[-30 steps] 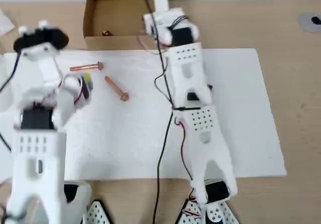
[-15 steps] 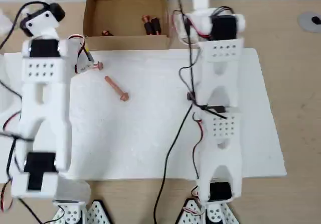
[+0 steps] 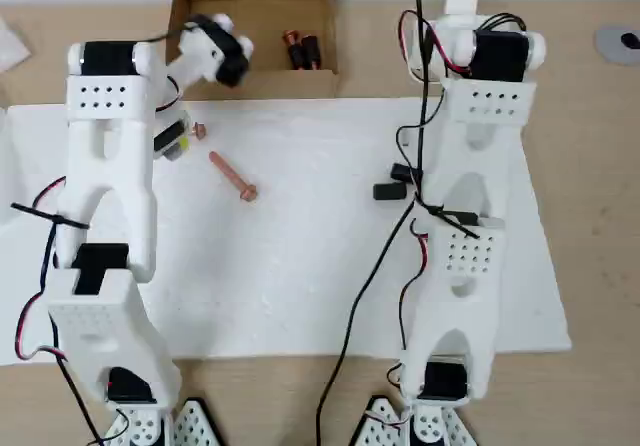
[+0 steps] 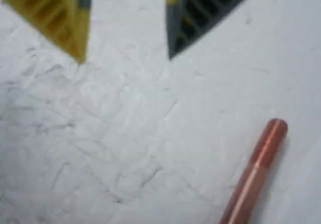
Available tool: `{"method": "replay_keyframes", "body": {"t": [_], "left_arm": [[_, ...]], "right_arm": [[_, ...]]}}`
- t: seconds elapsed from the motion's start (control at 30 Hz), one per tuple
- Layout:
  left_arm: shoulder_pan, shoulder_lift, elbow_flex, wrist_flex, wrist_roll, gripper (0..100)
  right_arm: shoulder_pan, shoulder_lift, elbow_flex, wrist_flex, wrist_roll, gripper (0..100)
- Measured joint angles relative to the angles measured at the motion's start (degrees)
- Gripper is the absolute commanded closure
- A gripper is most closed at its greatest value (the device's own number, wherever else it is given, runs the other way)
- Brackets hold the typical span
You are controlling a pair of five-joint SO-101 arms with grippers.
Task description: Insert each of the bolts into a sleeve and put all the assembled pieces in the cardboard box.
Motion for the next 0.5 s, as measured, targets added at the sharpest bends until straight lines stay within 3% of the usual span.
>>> {"method": "replay_keyframes", "body": {"t": [0.1,0.3,0.5], "left_arm": [[0.2,3.3,-1.8,-1.7,-3.4,88],[-0.3,12.4,-7.4,-10.0,-3.8,88],[-0.9,23.6,-15.6,-11.3,-3.8,88]], "right_arm": [[0.1,0.0,0.0,0.0,0.0,72.0],[1.1,0.0,0.0,0.2,0.0,72.0],[2.1,0.0,0.0,0.2,2.8,72.0]]}}
